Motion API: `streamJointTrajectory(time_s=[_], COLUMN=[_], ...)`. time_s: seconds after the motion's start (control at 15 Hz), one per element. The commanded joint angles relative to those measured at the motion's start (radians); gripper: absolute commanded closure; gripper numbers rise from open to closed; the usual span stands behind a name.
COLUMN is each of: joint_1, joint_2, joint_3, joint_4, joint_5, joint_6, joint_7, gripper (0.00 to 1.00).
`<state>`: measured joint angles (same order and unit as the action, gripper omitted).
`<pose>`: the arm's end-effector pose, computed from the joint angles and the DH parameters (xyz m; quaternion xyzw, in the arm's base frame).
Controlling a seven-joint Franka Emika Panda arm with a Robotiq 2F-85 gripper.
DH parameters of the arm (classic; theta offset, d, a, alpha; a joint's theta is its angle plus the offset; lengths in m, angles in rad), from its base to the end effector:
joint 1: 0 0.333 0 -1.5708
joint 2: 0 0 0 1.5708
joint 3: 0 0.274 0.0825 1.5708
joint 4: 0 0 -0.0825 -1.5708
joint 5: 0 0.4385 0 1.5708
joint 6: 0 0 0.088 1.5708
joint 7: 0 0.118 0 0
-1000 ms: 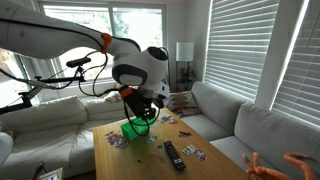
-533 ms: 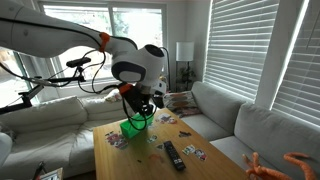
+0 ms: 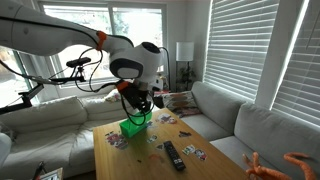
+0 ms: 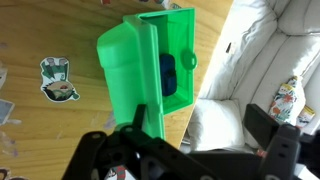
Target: Put the blue car in the green tool box then close the box.
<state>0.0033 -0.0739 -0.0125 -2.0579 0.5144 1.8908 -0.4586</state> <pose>0.5781 0.0361 0.3962 -0.9620 -0.1264 -0.0113 0.2419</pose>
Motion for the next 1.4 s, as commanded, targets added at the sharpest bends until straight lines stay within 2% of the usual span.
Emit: streamJointTrajectory(time_s=[0.0,1.33], joint_1=[0.018,0.085], joint_2=[-0.021,-0.005], joint_3=[0.014,0.081], joint_4=[0.005,0.014], joint_5=[-0.041,-0.142], joint_6=[-0.005,-0.003], joint_7=[0.026,0.021], gripper=[0.0,0.0])
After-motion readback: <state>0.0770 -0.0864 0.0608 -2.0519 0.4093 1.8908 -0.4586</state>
